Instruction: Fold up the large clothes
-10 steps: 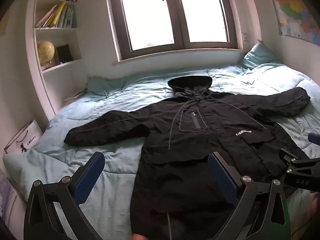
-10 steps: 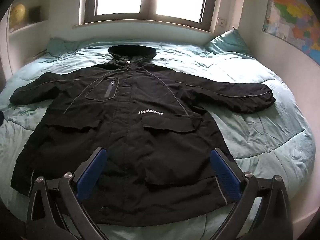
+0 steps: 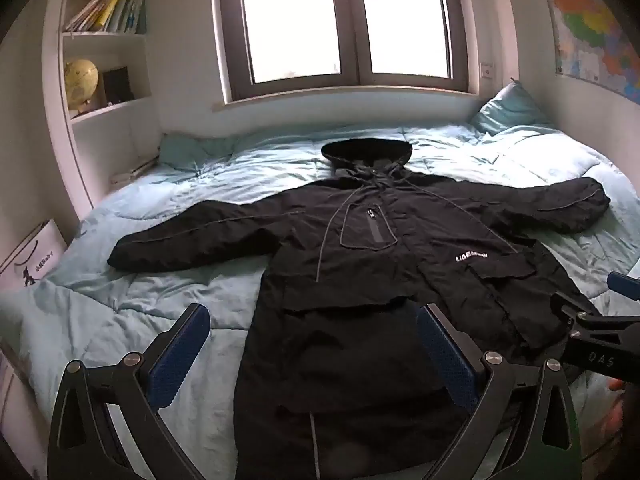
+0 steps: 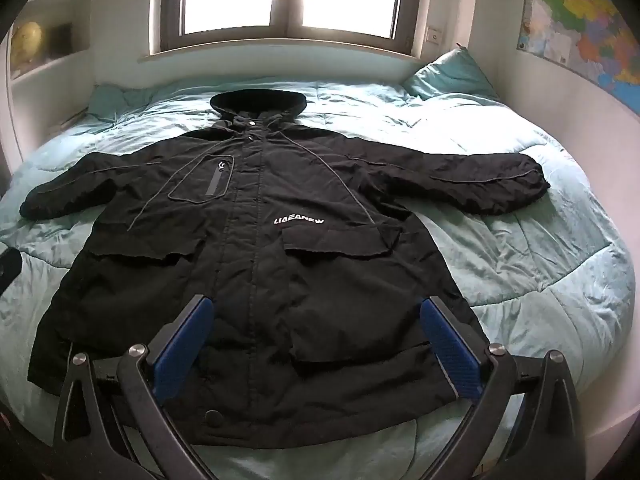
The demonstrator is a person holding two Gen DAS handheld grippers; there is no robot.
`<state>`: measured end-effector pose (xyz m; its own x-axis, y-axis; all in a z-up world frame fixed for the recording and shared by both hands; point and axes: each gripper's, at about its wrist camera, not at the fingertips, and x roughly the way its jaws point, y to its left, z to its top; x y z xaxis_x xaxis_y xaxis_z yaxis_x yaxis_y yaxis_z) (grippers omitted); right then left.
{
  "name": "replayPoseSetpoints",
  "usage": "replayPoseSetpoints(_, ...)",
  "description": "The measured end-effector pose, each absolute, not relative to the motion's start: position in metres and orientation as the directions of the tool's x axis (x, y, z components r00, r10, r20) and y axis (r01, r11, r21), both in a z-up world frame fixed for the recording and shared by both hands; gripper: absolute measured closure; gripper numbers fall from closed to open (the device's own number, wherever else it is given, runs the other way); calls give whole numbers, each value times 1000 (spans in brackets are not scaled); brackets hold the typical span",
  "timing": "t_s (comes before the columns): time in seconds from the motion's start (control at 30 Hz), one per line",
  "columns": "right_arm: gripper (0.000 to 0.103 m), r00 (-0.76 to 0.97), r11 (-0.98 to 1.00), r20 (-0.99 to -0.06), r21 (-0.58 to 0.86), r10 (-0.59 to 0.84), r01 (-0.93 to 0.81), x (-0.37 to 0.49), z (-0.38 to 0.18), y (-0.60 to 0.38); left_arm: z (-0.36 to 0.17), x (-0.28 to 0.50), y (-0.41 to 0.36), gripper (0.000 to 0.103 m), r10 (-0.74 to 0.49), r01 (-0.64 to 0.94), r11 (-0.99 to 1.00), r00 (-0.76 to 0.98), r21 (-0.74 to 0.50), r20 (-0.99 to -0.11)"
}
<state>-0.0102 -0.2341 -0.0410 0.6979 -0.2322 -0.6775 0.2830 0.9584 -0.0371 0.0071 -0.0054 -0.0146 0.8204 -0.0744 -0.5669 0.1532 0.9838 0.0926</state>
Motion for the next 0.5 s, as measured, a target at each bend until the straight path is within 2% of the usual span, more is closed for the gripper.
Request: replayPoseSetpoints(0.5,0,677,963,-709,-12,-198,269,-7,-46,-238,-20,13,-7,0,-118,180,983,793,44,-598)
